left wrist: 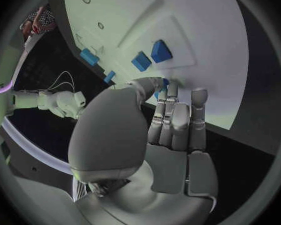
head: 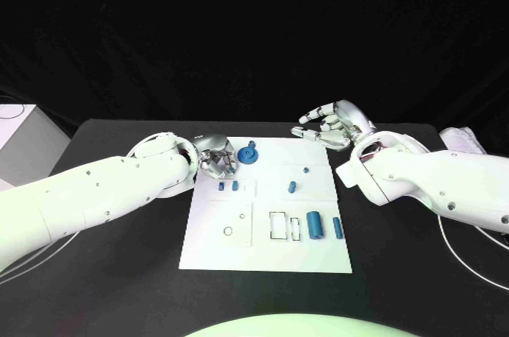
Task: Assemble the parts on the task board
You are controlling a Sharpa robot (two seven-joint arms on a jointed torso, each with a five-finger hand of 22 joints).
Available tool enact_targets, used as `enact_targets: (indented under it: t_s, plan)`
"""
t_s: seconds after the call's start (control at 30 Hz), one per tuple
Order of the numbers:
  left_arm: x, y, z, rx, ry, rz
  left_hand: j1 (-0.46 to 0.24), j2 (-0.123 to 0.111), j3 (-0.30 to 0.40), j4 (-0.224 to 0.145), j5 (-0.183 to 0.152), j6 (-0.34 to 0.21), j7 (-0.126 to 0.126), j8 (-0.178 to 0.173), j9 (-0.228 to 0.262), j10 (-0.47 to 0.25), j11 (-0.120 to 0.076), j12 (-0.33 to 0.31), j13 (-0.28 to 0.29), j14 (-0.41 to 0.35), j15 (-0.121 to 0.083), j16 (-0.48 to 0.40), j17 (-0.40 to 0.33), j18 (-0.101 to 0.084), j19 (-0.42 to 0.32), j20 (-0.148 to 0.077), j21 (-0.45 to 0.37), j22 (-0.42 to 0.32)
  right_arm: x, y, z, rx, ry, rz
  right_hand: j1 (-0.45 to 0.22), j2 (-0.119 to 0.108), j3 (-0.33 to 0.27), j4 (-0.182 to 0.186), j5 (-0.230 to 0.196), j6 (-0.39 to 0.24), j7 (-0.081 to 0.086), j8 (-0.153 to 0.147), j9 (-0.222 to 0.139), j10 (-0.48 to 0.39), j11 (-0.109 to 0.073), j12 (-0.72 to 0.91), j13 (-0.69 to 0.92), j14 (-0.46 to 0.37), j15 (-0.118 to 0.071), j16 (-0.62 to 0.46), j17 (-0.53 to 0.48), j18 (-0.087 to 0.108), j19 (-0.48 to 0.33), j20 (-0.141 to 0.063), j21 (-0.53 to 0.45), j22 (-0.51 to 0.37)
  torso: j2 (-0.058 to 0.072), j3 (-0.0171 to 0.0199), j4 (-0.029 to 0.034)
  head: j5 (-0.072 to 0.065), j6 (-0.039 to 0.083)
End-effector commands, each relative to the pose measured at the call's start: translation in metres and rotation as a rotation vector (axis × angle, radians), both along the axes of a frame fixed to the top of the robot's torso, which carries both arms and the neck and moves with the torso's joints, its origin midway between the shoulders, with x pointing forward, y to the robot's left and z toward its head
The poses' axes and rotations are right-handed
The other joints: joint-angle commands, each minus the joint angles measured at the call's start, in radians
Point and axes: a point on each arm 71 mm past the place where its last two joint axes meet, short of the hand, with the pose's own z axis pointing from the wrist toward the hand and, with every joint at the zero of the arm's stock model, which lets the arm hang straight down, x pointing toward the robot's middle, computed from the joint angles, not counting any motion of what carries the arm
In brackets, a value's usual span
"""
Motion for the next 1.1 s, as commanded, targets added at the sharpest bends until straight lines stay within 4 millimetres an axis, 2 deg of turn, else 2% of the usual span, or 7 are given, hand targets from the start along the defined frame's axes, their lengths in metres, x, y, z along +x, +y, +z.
enact_targets:
  t_s: [0.03, 0.47, 0.77, 0.9, 0.97, 1.03, 1.1]
  plan:
    - [-0.002, 0.0, -0.004, 0.017, 0.009, -0.005, -0.011, 0.002, 0.0, -0.006, -0.002, -0.01, 0.0, -0.008, -0.003, 0.001, 0.004, -0.006, 0.002, -0.007, 0.001, -0.001, -0.002, -0.006, -0.008, 0.003, -0.004, -0.002, 0.0, 0.002, 0.0, -0.007, -0.005, 0.019, 0.003, 0.008, -0.005, -0.001, 0.002, -0.001, -0.007, 0.003, 0.001, -0.003, -0.002, -0.002, 0.154, 0.088, -0.004, -0.003, 0.207, 0.001, 0.075, -0.003, -0.002, 0.224, 0.0, -0.0012, 0.0, 0.001, 0.001]
    - [-0.002, 0.002, -0.003, 0.007, -0.013, 0.004, -0.029, -0.009, -0.001, -0.007, 0.001, -0.049, -0.002, -0.043, -0.016, 0.005, 0.004, -0.021, 0.009, -0.01, 0.002, 0.001, -0.008, -0.005, -0.01, 0.004, -0.011, -0.007, 0.0, 0.001, 0.0, -0.007, -0.005, 0.018, 0.004, 0.008, -0.007, -0.001, 0.002, -0.002, -0.007, 0.004, 0.001, -0.005, -0.002, -0.004, 0.152, 0.088, -0.005, -0.004, 0.205, 0.001, 0.074, -0.004, -0.004, 0.223, 0.0, -0.0013, -0.0002, 0.002, 0.001]
    - [-0.001, 0.007, -0.003, 0.008, -0.019, 0.018, -0.042, -0.015, -0.006, -0.009, 0.001, -0.127, -0.02, -0.098, -0.041, 0.007, 0.007, -0.043, 0.019, -0.016, 0.005, 0.002, -0.02, -0.004, -0.012, 0.006, -0.023, -0.017, 0.001, -0.001, -0.001, -0.017, 0.009, 0.017, 0.004, 0.008, -0.009, -0.001, 0.002, -0.004, -0.006, 0.003, 0.001, -0.018, -0.002, -0.019, 0.139, 0.088, -0.005, -0.005, 0.205, 0.002, 0.072, -0.004, -0.008, 0.22, 0.001, -0.001, -0.0009, 0.002, 0.001]
    - [-0.001, 0.01, -0.003, 0.015, -0.014, 0.027, -0.043, -0.014, -0.013, -0.009, 0.001, -0.149, -0.022, -0.112, -0.049, 0.005, 0.008, -0.05, 0.022, -0.019, 0.006, 0.002, -0.026, -0.004, -0.012, 0.007, -0.026, -0.02, 0.002, -0.002, -0.004, -0.052, 0.038, 0.039, 0.025, 0.011, -0.008, -0.002, 0.002, -0.014, -0.005, 0.005, 0.001, -0.181, -0.003, -0.227, -0.034, 0.085, -0.006, -0.01, 0.196, 0.008, 0.06, -0.004, -0.033, 0.203, 0.0, -0.0012, -0.0012, 0.0, 0.003]
    - [0.0, 0.013, -0.003, 0.017, -0.012, 0.033, -0.043, -0.013, -0.023, -0.008, 0.002, -0.169, -0.027, -0.125, -0.057, -0.003, 0.012, -0.058, 0.024, -0.026, 0.008, 0.0, -0.038, -0.003, -0.018, 0.008, -0.033, -0.028, 0.003, -0.002, -0.006, -0.089, 0.05, 0.062, 0.091, 0.014, 0.026, -0.018, 0.015, -0.01, -0.009, 0.01, 0.003, -0.391, -0.007, -0.525, -0.27, 0.062, -0.009, -0.049, 0.126, 0.016, 0.046, -0.008, -0.064, 0.182, 0.0, -0.0016, -0.0015, -0.004, 0.004]
    - [0.0, 0.017, -0.002, 0.018, -0.01, 0.04, -0.04, -0.012, -0.037, -0.007, 0.003, -0.188, -0.03, -0.136, -0.064, -0.018, 0.018, -0.069, 0.025, -0.037, 0.013, -0.003, -0.054, -0.001, -0.027, 0.012, -0.042, -0.038, 0.005, -0.002, -0.008, -0.131, 0.06, 0.09, 0.153, 0.005, 0.089, -0.015, -0.018, -0.008, -0.013, 0.012, 0.003, -0.457, -0.009, -0.737, -0.449, 0.057, -0.013, -0.064, 0.103, 0.021, 0.037, -0.013, -0.086, 0.168, 0.0, -0.0018, -0.0018, -0.007, 0.005]
    - [0.0, 0.024, -0.001, 0.005, -0.002, 0.059, -0.038, -0.01, -0.047, -0.005, 0.003, -0.191, -0.028, -0.138, -0.068, -0.035, 0.025, -0.08, 0.023, -0.043, 0.019, -0.004, -0.062, 0.0, -0.033, 0.016, -0.048, -0.045, 0.007, -0.003, -0.012, -0.204, 0.068, 0.138, 0.192, -0.032, 0.192, -0.001, -0.032, 0.006, -0.004, 0.015, 0.003, -0.471, -0.004, -0.966, -0.661, 0.055, -0.008, -0.075, 0.087, 0.024, 0.034, -0.015, -0.1, 0.159, 0.0, -0.0017, -0.0019, -0.017, 0.009]
